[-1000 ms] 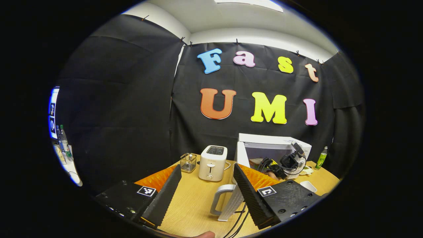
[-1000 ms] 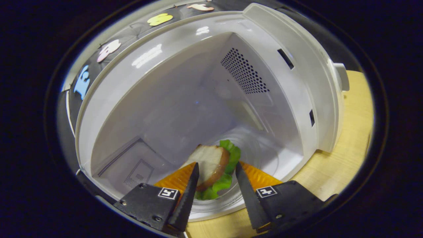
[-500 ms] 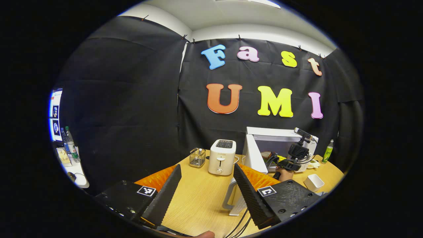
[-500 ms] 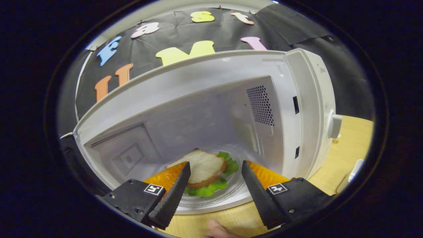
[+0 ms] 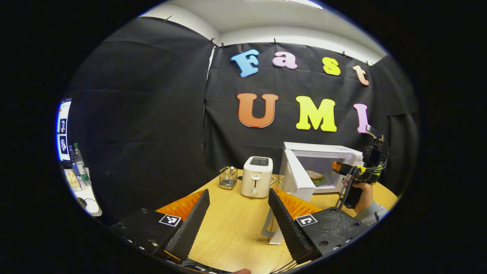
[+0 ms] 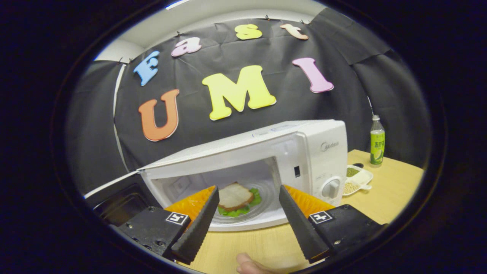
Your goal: Open the microwave oven with the left hand, put the food in, and close the microwave oven.
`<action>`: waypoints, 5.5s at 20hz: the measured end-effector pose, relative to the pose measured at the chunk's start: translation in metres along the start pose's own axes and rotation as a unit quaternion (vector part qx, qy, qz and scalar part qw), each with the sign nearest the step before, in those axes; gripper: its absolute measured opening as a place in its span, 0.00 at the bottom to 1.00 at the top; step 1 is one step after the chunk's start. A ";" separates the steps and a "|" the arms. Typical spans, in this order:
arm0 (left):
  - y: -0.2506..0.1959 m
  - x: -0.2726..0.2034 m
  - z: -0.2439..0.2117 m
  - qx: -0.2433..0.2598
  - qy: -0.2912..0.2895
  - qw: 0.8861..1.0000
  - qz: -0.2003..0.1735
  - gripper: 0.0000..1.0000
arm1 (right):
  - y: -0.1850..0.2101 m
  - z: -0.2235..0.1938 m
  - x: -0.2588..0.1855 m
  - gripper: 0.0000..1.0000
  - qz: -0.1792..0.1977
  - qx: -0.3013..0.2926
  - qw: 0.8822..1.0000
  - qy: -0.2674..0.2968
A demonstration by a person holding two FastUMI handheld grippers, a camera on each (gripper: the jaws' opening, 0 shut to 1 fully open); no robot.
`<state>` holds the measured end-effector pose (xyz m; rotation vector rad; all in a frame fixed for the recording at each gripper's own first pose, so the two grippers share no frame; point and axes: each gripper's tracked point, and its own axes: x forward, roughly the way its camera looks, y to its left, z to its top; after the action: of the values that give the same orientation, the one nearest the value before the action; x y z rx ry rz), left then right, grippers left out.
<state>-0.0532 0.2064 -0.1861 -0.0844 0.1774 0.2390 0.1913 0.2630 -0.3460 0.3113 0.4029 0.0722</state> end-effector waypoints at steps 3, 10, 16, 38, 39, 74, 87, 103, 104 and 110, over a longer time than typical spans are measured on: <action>0.009 0.001 0.001 0.002 -0.007 1.000 0.006 0.85 | -0.011 0.019 -0.046 0.91 0.017 -0.013 1.000 0.005; 0.021 -0.005 0.028 0.004 -0.057 0.998 -0.001 0.18 | -0.053 0.073 -0.155 1.00 0.010 -0.055 0.998 -0.025; 0.010 0.015 0.016 0.036 -0.068 0.996 -0.045 0.00 | -0.078 0.109 -0.242 1.00 0.020 -0.073 0.997 -0.032; -0.120 0.067 -0.074 0.020 -0.010 0.982 -0.187 0.00 | -0.164 0.155 -0.318 0.92 0.012 -0.106 0.991 -0.075; -0.131 0.072 -0.076 0.016 -0.008 0.978 -0.209 0.00 | -0.165 0.156 -0.319 1.00 0.012 -0.106 0.991 -0.077; -0.397 0.215 -0.105 0.087 0.031 0.941 -0.325 0.00 | -0.219 0.143 -0.310 1.00 0.017 -0.089 0.993 -0.073; -0.429 0.260 -0.106 0.064 0.042 0.953 -0.293 0.00 | -0.250 0.131 -0.288 1.00 0.003 -0.072 0.996 -0.057; -0.330 0.179 -0.096 0.064 0.102 0.978 -0.173 0.97 | -0.222 0.127 -0.331 0.91 -0.008 -0.073 0.996 -0.041; -0.324 0.165 -0.086 0.051 0.100 0.980 -0.167 0.87 | -0.218 0.133 -0.336 1.00 -0.011 -0.078 0.996 -0.049; -0.307 0.084 -0.014 -0.041 0.077 0.976 -0.202 0.95 | -0.202 0.159 -0.359 1.00 -0.036 -0.112 0.990 -0.082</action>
<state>0.0990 -0.0736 -0.1965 -0.2187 0.2995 -0.1667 -0.0734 -0.0210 -0.1359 0.0797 0.2396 0.0210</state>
